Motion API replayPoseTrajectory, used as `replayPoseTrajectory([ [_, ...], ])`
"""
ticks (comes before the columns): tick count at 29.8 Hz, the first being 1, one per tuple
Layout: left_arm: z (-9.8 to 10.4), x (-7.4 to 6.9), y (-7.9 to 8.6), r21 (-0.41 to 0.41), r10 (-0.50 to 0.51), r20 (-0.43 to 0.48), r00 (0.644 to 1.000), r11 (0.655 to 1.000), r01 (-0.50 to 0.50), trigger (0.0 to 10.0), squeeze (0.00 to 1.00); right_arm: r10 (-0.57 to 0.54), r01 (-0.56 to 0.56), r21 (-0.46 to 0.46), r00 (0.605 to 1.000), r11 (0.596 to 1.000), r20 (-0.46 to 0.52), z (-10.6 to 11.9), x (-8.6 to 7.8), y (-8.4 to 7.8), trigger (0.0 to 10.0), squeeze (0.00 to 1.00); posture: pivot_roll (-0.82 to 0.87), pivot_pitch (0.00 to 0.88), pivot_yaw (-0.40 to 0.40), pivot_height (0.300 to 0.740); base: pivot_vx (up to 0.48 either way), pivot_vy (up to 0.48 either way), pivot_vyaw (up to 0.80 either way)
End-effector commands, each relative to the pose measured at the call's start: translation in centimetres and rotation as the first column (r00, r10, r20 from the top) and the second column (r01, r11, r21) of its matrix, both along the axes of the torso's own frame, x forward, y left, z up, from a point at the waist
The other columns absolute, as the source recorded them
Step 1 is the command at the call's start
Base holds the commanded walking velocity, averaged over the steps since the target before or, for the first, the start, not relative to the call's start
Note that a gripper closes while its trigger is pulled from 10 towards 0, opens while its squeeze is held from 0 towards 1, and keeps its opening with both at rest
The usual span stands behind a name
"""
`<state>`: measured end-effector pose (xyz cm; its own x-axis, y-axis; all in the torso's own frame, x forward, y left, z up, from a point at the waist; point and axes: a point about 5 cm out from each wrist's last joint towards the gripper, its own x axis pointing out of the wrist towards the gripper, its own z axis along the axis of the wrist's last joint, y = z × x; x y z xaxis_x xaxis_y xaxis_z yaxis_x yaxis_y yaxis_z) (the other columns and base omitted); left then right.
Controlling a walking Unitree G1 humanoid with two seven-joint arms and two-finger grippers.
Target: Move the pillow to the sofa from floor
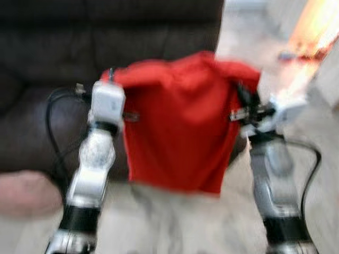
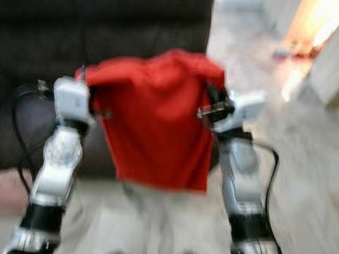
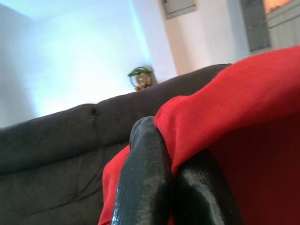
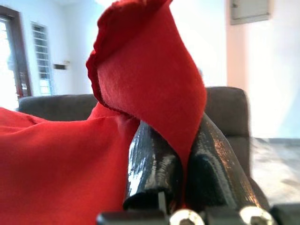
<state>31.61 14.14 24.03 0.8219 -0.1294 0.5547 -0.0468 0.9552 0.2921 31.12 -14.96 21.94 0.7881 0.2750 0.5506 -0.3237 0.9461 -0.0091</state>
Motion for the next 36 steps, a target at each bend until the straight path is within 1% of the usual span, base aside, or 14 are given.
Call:
replayPoseTrajectory([
  [1, 2.7, -0.9, 0.0, -0.005, 0.003, 0.119, 0.993, 1.000, -0.002, 10.0, 0.00, 0.054, -0.055, 0.000, 0.997, 0.999, 0.059, 1.6, -0.5, 1.1, 10.0, 0.00, -0.06, 0.111, -0.022, 0.740, 0.315, 0.000, 0.00],
  [5, 3.1, -1.0, 0.0, -0.007, 0.007, 0.129, 0.992, 1.000, -0.006, 10.0, 0.00, 0.059, -0.059, 0.005, 0.997, 0.998, 0.055, 1.7, -0.6, 1.2, 10.0, 0.00, -0.05, 0.107, -0.022, 0.740, 0.315, 0.000, 0.00],
  [8, 3.6, -1.1, 0.1, -0.010, 0.011, 0.142, 0.990, 1.000, -0.009, 10.0, 0.00, 0.068, -0.068, -0.003, 0.995, 0.998, 0.071, 2.1, -0.8, 1.4, 10.0, 0.00, -0.05, 0.106, -0.022, 0.740, 0.321, 0.000, 0.00],
  [13, 5.1, -1.3, 0.1, -0.011, 0.012, 0.188, 0.982, 1.000, -0.010, 10.0, 0.00, 0.098, -0.099, -0.004, 0.983, 0.995, 0.155, 4.7, -1.3, 2.0, 10.0, 0.00, -0.05, 0.102, -0.020, 0.740, 0.324, 0.000, 0.00],
  [16, 5.7, -1.4, 0.0, -0.007, 0.011, 0.210, 0.978, 1.000, -0.010, 10.0, 0.00, 0.103, -0.104, -0.006, 0.976, 0.995, 0.194, 5.7, -1.5, 2.2, 10.0, 0.00, -0.05, 0.101, -0.021, 0.740, 0.325, 0.000, 0.00],
  [23, 6.3, -1.5, -0.4, 0.001, 0.007, 0.230, 0.973, 1.000, -0.008, 10.0, 0.00, 0.104, -0.100, -0.029, 0.963, 0.995, 0.249, 7.6, -1.8, 2.4, 10.0, 0.00, -0.06, 0.103, -0.026, 0.740, 0.328, 0.000, 0.06],
  [31, 6.2, -1.5, -0.2, 0.003, 0.011, 0.224, 0.974, 1.000, -0.011, 10.0, 0.00, 0.115, -0.109, -0.040, 0.965, 0.993, 0.237, 7.5, -1.7, 2.5, 10.0, 0.00, -0.05, 0.106, -0.032, 0.740, 0.329, 0.000, 0.68],
  [36, 6.3, -1.6, -0.3, 0.001, 0.011, 0.226, 0.974, 1.000, -0.012, 10.0, 0.00, 0.121, -0.118, -0.028, 0.967, 0.993, 0.225, 7.5, -1.6, 2.5, 10.0, 0.00, -0.05, 0.107, -0.032, 0.740, 0.328, 0.000, 0.00],
])
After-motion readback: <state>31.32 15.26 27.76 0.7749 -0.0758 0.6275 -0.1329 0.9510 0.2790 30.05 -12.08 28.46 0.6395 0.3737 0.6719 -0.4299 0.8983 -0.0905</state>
